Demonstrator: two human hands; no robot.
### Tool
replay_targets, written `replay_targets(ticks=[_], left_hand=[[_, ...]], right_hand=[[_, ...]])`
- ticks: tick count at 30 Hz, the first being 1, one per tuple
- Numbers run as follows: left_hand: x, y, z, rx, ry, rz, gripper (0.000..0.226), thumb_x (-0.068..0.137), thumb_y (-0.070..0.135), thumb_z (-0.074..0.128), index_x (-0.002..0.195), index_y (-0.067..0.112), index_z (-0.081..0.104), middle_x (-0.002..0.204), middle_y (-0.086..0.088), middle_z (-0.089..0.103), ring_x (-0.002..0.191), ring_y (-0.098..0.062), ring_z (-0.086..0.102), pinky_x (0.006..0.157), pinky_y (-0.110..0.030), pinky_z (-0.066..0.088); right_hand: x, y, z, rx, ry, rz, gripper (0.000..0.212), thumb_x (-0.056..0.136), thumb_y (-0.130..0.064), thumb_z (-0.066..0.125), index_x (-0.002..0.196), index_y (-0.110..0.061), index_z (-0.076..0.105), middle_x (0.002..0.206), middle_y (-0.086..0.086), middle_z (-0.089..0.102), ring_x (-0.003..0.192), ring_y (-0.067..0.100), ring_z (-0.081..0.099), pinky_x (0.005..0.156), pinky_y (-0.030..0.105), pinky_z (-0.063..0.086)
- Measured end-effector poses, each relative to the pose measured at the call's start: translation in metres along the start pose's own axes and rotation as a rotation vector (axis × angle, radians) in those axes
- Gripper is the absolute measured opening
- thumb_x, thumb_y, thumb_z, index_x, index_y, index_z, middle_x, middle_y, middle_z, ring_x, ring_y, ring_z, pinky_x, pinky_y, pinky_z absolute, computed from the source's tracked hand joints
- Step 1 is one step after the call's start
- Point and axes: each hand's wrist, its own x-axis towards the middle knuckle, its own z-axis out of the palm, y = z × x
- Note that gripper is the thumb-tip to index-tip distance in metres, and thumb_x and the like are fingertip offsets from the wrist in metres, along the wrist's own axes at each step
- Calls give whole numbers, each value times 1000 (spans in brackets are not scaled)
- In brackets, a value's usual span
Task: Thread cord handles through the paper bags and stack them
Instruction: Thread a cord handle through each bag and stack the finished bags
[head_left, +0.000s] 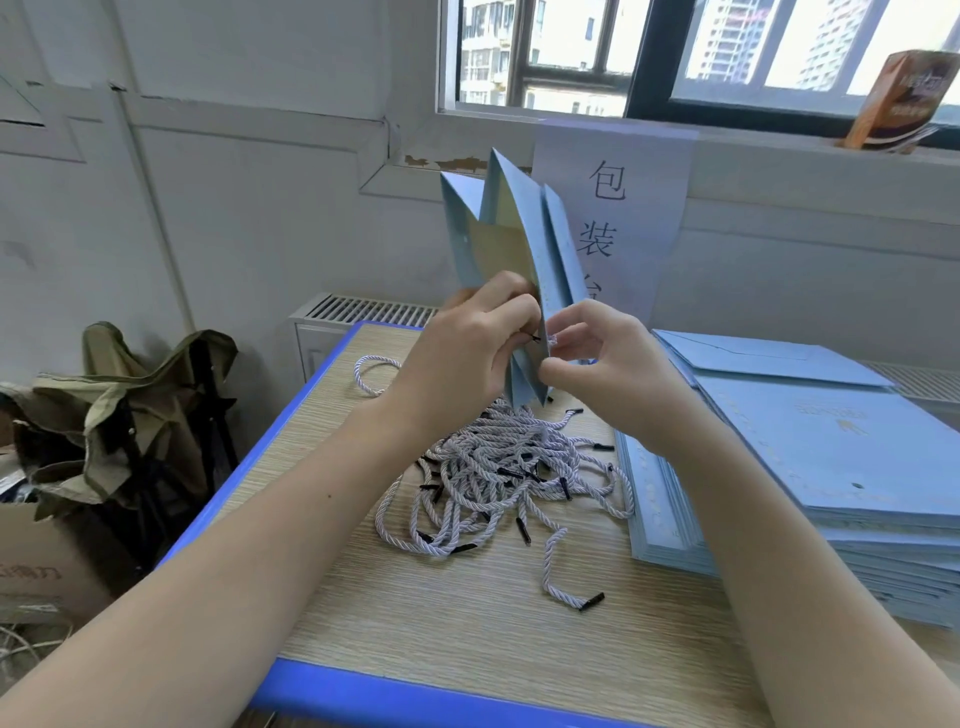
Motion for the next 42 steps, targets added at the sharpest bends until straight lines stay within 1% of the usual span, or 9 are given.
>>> replay_targets(ticks=[3, 6, 12, 16, 21, 25, 30, 35, 42], left_hand=[[1, 6, 1, 94, 20, 12, 10, 91, 6, 53, 93, 10, 61, 107, -4, 60, 77, -30, 54, 74, -38, 43], [2, 10, 3, 142, 64, 6, 12, 86, -2, 59, 90, 8, 62, 103, -7, 61, 77, -28, 52, 71, -36, 40], [10, 15, -4, 158, 227, -12, 19, 78, -13, 59, 86, 4, 60, 88, -8, 61, 76, -26, 48, 72, -34, 38], [11, 14, -8, 80, 237, -69, 9, 86, -7, 58, 83, 2, 57, 75, -8, 59, 75, -23, 43, 69, -33, 38], [7, 10, -6, -112, 112, -185, 9, 85, -1, 63, 80, 4, 57, 72, -5, 60, 69, -21, 51, 66, -28, 42], [8, 12, -10, -245, 105, -297, 13, 83, -1, 67, 76, 6, 59, 68, 1, 60, 60, -14, 50, 59, -19, 41], [9, 7, -15, -360, 88, -403, 11, 82, -5, 67, 83, 7, 67, 75, -8, 68, 69, -24, 61, 67, -34, 51], [9, 6, -18, -318, 12, -333, 25, 84, -9, 60, 95, 8, 73, 81, -5, 64, 67, -13, 56, 63, -14, 44], [8, 5, -9, -185, 44, -227, 22, 83, -7, 66, 93, 9, 77, 84, 0, 63, 69, -4, 52, 68, -5, 37]], right_hand=[[2, 1, 3, 43, 32, 37, 18, 76, -18, 70, 93, -19, 65, 91, 1, 66, 83, 19, 67, 86, 50, 58], [2, 1, 6, 50, 85, 41, 10, 81, -16, 67, 90, -17, 66, 89, 6, 67, 80, 23, 64, 81, 53, 57], [-3, -17, 5, 9, 276, -140, 12, 85, -7, 63, 95, -11, 68, 90, -1, 69, 83, 10, 63, 75, 20, 50], [-6, -22, 8, 61, 338, -147, 11, 83, -6, 66, 92, -12, 70, 87, -4, 71, 82, 6, 66, 75, 17, 51], [-2, -13, 0, 265, 237, 17, 21, 78, -5, 75, 94, -17, 71, 87, 2, 69, 73, 8, 63, 69, 23, 53], [1, -10, -1, 371, 148, 106, 28, 77, -3, 78, 101, -15, 70, 90, 4, 67, 75, 14, 63, 75, 31, 54], [0, -9, 2, 364, 98, 93, 32, 77, -2, 79, 104, -15, 69, 98, 4, 66, 83, 11, 63, 82, 30, 53], [2, -5, 9, 280, 145, 56, 23, 81, -18, 79, 102, -19, 69, 98, 3, 71, 85, 13, 67, 81, 31, 57], [6, 1, 11, 140, 75, 41, 33, 85, -31, 70, 119, -31, 70, 110, -7, 71, 84, 10, 66, 78, 33, 55]])
